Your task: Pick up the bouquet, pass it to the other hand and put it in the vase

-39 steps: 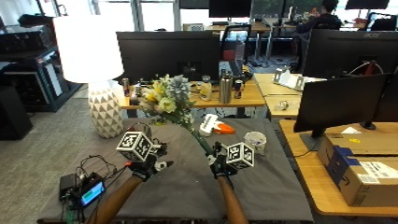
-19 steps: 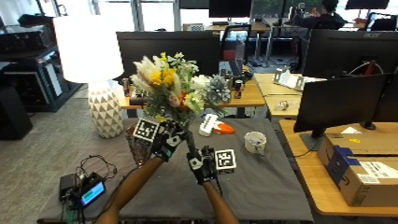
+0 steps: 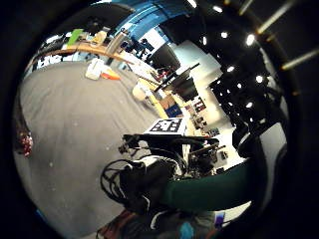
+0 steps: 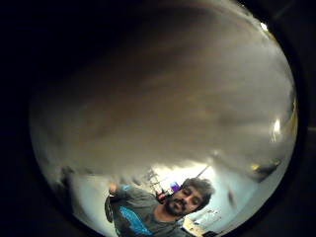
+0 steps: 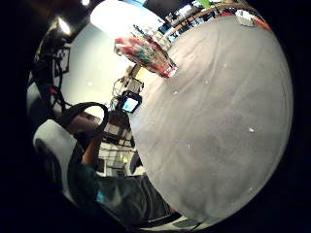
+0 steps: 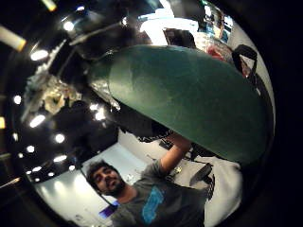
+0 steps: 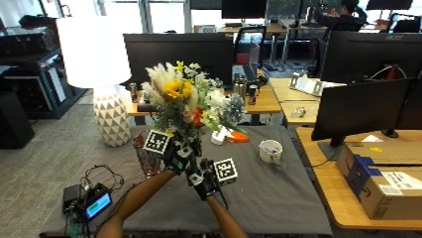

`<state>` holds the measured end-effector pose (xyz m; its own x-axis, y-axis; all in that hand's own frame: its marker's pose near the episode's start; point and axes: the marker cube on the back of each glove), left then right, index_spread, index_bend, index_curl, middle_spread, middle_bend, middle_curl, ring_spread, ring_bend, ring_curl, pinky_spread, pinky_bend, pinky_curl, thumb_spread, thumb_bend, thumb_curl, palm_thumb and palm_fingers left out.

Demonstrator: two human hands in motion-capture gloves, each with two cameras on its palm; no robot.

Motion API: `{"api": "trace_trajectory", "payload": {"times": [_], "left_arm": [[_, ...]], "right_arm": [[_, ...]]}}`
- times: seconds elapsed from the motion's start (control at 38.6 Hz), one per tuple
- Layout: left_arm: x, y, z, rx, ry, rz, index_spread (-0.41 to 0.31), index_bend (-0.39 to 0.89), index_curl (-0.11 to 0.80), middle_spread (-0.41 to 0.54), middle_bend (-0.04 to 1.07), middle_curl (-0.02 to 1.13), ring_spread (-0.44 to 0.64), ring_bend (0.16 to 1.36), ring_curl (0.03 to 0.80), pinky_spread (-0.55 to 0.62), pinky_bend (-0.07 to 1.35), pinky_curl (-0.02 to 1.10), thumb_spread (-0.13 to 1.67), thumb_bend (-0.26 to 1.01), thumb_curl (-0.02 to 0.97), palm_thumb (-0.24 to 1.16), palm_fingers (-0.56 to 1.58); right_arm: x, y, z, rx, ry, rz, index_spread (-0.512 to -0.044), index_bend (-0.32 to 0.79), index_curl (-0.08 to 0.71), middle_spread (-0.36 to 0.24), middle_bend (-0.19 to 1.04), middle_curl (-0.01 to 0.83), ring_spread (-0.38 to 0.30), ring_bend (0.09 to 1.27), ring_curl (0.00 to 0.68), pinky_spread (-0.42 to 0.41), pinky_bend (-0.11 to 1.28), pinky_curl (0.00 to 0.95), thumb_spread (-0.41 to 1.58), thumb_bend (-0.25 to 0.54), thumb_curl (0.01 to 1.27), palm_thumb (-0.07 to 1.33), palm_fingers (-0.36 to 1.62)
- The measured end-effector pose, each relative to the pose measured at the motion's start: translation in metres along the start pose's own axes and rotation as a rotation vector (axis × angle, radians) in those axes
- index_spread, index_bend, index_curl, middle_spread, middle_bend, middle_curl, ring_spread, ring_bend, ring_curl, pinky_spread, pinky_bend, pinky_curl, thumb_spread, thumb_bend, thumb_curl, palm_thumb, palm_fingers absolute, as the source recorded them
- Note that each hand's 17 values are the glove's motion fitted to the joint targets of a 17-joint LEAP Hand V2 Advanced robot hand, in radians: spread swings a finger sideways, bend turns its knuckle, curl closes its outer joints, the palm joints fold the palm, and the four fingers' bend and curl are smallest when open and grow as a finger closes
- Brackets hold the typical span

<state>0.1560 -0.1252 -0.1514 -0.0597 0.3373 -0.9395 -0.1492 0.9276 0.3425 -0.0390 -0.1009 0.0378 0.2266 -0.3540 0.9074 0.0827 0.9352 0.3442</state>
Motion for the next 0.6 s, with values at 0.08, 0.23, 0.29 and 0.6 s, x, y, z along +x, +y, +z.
{"api": "trace_trajectory", "payload": {"times": [0.08,0.23,0.29,0.6], "left_arm": [[0.004,0.001,0.001,-0.004,-0.011,0.017,-0.226,0.17,0.298,-0.276,0.42,0.46,-0.32,0.68,0.391,-0.35,0.55,0.42,1.03,0.03,0.409,0.66,1.41],[0.02,-0.004,-0.009,-0.035,-0.07,0.05,-0.279,0.25,0.362,-0.323,0.54,0.53,-0.35,0.77,0.436,-0.41,0.57,0.44,1.07,-0.01,0.409,0.65,1.47],[0.028,-0.009,-0.019,-0.024,-0.144,0.105,-0.291,0.27,0.38,-0.334,0.56,0.54,-0.35,0.8,0.449,-0.42,0.58,0.44,1.09,-0.02,0.404,0.64,1.45],[0.095,-0.052,-0.123,0.199,-0.328,0.301,-0.33,0.34,0.465,-0.361,0.64,0.6,-0.37,0.86,0.485,-0.44,0.67,0.48,1.17,-0.02,0.384,0.63,1.39]], "right_arm": [[-0.001,0.0,-0.003,-0.062,0.067,0.012,-0.236,0.19,0.553,-0.157,0.7,0.618,-0.198,0.95,0.548,-0.297,0.74,0.484,0.76,-0.021,0.68,0.98,1.31],[-0.021,0.011,-0.029,-0.357,0.469,0.135,-0.242,0.19,0.562,-0.149,0.65,0.598,-0.188,0.83,0.512,-0.228,0.65,0.45,0.77,-0.021,0.68,1.0,1.16],[-0.027,0.015,-0.041,-0.438,0.577,0.197,-0.25,0.17,0.553,-0.146,0.6,0.577,-0.178,0.79,0.5,-0.172,0.61,0.443,0.77,-0.026,0.67,0.99,1.06],[-0.054,0.022,-0.139,-0.466,0.992,0.519,-0.287,0.15,0.483,-0.032,0.29,0.46,0.003,0.47,0.399,0.141,0.6,0.425,0.99,-0.028,0.61,0.92,0.58]]}}
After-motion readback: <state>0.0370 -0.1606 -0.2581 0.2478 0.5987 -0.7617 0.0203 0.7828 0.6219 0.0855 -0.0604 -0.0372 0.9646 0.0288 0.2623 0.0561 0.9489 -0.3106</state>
